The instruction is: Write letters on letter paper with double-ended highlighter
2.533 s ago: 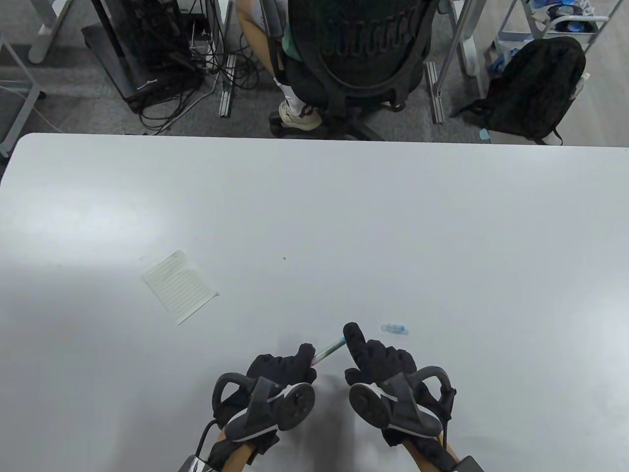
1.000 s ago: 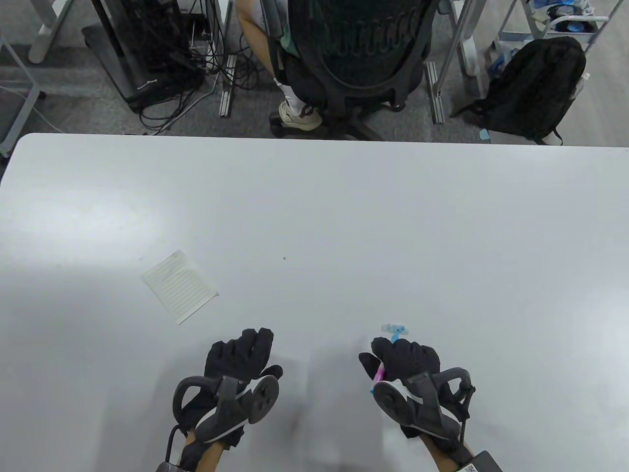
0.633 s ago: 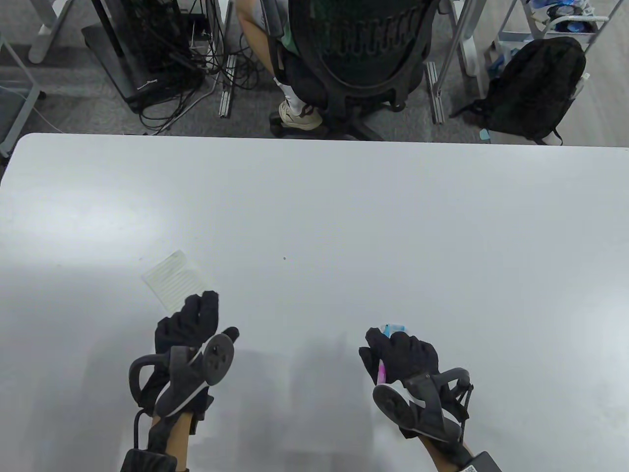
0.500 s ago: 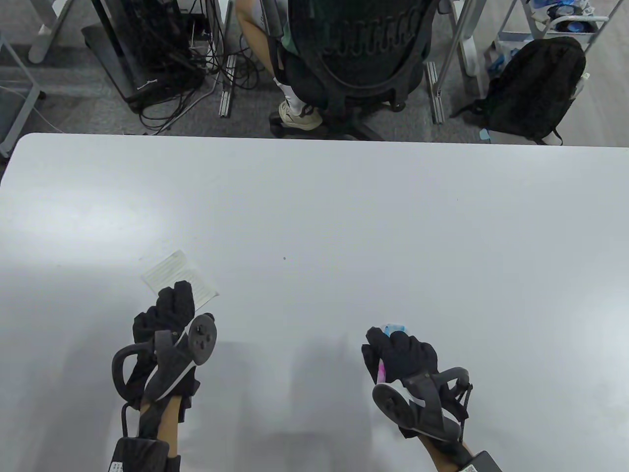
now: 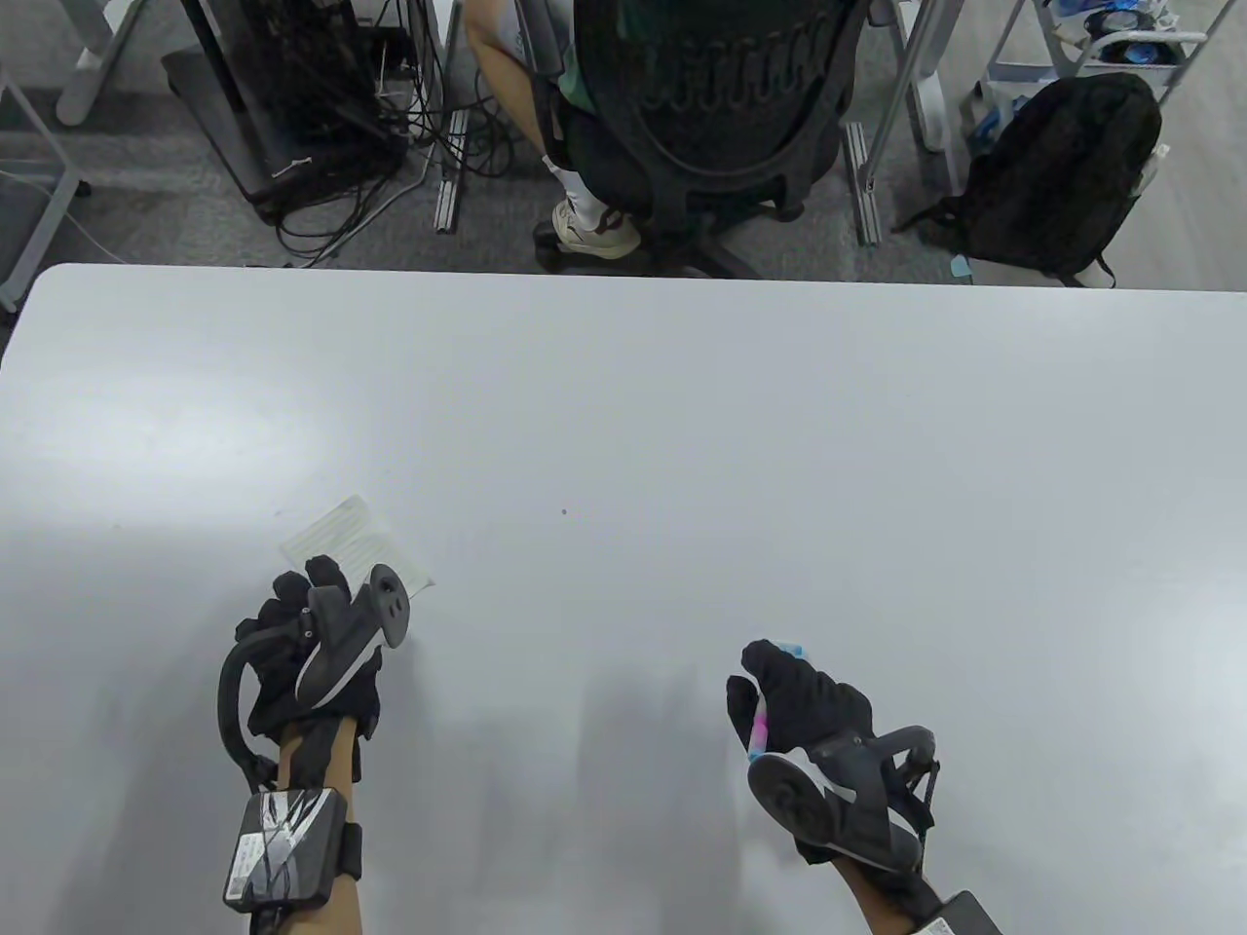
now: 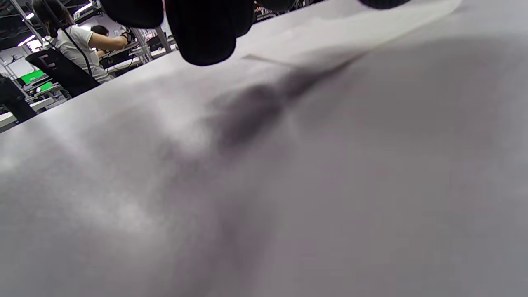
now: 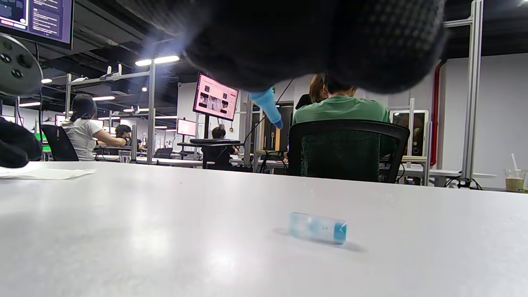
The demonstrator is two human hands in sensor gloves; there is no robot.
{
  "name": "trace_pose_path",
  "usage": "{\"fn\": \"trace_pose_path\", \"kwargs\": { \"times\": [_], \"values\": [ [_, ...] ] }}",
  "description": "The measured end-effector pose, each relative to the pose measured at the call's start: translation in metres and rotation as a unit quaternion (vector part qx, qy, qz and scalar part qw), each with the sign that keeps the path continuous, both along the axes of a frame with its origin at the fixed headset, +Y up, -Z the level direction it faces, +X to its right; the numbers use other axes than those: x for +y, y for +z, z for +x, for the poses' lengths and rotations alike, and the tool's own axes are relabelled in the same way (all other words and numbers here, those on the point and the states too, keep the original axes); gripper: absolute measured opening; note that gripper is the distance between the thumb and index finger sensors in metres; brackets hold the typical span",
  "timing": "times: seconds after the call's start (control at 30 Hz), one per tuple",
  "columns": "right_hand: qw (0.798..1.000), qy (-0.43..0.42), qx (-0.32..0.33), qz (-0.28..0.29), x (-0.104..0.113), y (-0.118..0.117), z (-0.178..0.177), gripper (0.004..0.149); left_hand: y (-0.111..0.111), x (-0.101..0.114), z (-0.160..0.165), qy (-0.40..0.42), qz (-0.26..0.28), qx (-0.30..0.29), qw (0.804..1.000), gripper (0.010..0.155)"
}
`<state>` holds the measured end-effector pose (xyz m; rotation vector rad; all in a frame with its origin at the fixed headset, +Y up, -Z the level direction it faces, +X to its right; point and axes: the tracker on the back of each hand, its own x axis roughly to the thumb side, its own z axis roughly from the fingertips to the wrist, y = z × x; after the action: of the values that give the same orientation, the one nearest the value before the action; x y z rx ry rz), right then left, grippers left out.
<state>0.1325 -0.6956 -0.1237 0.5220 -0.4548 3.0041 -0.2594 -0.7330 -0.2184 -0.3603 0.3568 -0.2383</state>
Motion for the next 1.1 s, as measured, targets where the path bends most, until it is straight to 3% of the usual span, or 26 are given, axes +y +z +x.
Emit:
{"fn": "trace_pose_path", "kwargs": {
  "times": [0.2,0.5,0.7,0.9,1.1],
  "values": [
    [1.000,0.000,0.008,0.004,-0.001,0.000,-0.001,0.054,-0.006,-0.012,-0.004,0.022,-0.002,0.020,1.000,0.071],
    [1.000,-0.003,0.006,-0.011,-0.002,-0.001,-0.002,0.051,-0.009,-0.007,-0.013,0.059,0.047,0.039,0.996,0.045],
    [1.000,-0.004,0.006,-0.015,-0.001,-0.001,-0.002,0.046,-0.005,-0.002,-0.016,0.050,0.066,0.026,0.996,0.041],
    [1.000,-0.009,0.008,-0.024,-0.002,-0.003,-0.001,0.044,0.008,0.024,-0.001,0.064,0.130,-0.036,0.989,0.042],
    [1.000,-0.011,0.011,-0.026,-0.002,-0.005,0.000,0.044,0.028,0.049,0.045,0.090,0.179,-0.144,0.969,0.042]
  ]
}}
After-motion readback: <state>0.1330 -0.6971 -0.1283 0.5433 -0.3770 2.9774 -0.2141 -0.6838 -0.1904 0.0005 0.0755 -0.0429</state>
